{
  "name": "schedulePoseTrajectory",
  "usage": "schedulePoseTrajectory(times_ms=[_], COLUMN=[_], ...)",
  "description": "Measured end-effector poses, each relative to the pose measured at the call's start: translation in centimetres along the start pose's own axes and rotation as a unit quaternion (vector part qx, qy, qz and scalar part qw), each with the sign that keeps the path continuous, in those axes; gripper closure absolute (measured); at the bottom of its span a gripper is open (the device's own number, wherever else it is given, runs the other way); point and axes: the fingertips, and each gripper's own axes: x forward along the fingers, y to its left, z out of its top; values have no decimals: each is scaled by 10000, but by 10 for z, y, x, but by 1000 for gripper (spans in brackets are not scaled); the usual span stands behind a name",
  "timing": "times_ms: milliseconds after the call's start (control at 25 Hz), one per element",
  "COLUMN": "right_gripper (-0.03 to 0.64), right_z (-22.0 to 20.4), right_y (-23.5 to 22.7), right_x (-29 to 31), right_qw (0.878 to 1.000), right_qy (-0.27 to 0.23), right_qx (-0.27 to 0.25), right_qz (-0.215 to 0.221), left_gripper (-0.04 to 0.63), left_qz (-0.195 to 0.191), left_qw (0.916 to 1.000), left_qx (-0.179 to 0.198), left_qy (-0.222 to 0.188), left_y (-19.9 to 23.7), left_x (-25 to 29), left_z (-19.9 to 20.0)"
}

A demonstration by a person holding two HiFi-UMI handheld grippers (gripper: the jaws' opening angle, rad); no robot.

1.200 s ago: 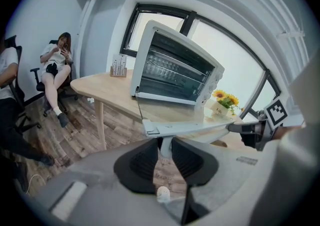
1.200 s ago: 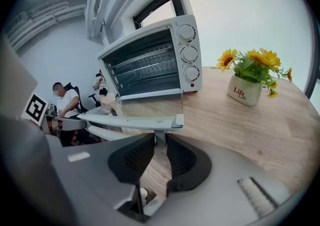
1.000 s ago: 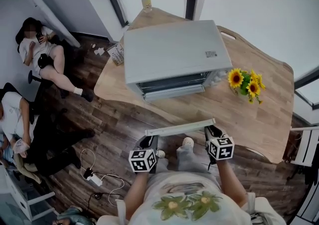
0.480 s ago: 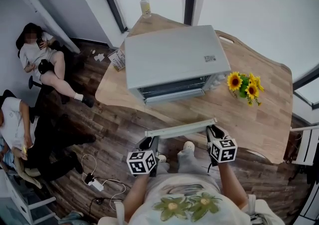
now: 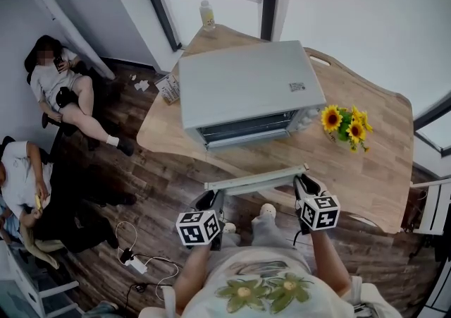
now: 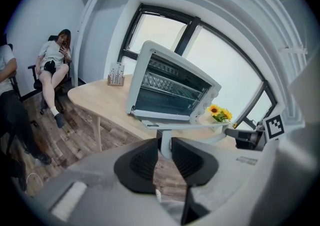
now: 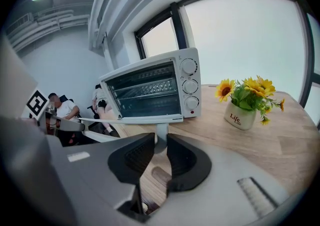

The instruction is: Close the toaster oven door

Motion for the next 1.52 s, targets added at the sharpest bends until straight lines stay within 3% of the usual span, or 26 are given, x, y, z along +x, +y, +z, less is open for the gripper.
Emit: schedulePoseTrajectory(times_ms=[1280, 1520], right_gripper=[537, 537], right_z=[53, 58], right_y=[7, 7], right_x=[-4, -5], right_qw=[9991, 9992], right_qy=[-419, -402], right_qx=[-5, -32], right_qz=[-40, -44], left_gripper=[497, 495], left_qz=[-13, 127], left_qw=[9994, 9993], left_qx=[83, 253], left_qy=[-350, -249], left_y=[-9, -11], left_x=[-10, -10], left_z=[52, 57])
